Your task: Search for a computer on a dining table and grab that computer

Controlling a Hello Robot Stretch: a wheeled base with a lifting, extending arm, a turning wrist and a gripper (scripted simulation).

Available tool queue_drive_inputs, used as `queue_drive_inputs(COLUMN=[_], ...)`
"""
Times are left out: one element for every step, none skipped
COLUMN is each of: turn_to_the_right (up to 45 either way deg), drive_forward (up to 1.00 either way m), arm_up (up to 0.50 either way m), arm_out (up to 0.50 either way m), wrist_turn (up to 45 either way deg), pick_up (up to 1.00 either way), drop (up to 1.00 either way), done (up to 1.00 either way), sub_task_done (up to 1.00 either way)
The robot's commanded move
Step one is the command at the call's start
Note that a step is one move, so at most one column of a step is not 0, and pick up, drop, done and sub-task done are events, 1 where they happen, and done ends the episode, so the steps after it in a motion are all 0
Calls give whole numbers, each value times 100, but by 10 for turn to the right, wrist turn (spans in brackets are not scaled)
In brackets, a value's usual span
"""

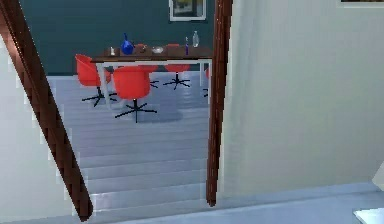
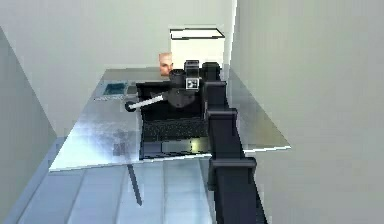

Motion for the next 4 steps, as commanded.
queue_drive_inputs(turn_to_the_right=[0,0,0,0], drive_forward=[0,0,0,0], arm_up=[0,-30,0,10], arm_out=[0,0,0,0], wrist_turn=[90,0,0,0], pick_up=[0,0,100,0], drop=[0,0,0,0], done=[0,0,0,0], sub_task_done=[0,0,0,0])
